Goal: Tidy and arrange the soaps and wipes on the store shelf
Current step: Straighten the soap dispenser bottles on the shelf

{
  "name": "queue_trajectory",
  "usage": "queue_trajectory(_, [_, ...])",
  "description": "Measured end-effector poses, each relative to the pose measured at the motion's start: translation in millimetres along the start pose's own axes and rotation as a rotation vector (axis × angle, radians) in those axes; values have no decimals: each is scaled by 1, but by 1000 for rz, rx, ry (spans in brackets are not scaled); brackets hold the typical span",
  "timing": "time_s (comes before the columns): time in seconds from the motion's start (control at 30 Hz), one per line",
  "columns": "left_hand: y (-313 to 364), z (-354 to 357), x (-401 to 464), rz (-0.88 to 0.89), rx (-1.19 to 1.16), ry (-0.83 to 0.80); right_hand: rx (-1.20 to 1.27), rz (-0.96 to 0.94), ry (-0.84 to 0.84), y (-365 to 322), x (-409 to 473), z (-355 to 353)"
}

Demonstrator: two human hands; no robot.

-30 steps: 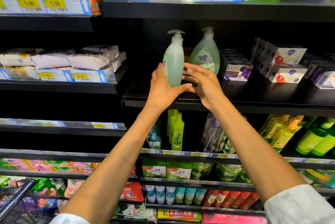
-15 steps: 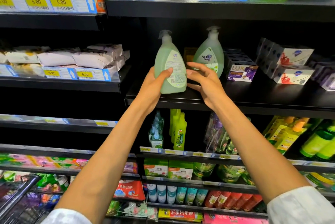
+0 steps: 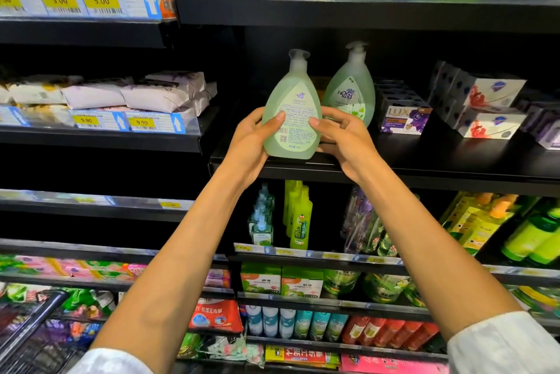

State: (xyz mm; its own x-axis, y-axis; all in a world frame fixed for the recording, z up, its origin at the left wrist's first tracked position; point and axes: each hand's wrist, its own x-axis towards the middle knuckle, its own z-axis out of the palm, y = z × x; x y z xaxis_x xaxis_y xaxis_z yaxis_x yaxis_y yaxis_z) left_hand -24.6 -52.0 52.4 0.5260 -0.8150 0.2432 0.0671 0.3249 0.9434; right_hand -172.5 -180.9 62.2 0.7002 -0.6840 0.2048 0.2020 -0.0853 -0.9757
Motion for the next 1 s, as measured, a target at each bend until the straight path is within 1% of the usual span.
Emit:
queue_trajectory(0.1, [-1,4,-3,47,52,85,36,-22,48,1,-1,-1])
queue_trajectory(0.3, [-10,16,-2,200,233,320,72,-68,135,0,-4,2])
queue_trajectory(0.4, [-14,21,-3,258,261,366,72,-73,144,1,-4,1])
queue_trajectory(0.5, [-16,21,0,240,326,339,82,-60,144,2,-1,-1])
queue_trajectory(0.7, [-7,22,1,167,549,141,83,-54,116,2,1,-1])
queue_trajectory(0.8, [-6,23,3,158,576,64,78,-74,111,1,0,-1])
queue_trajectory(0.9, [-8,24,7,151,595,45,66,-95,79,0,-4,0])
queue_trajectory(1.0, [-10,25,11,128,651,88,64,-104,33,-1,-6,0])
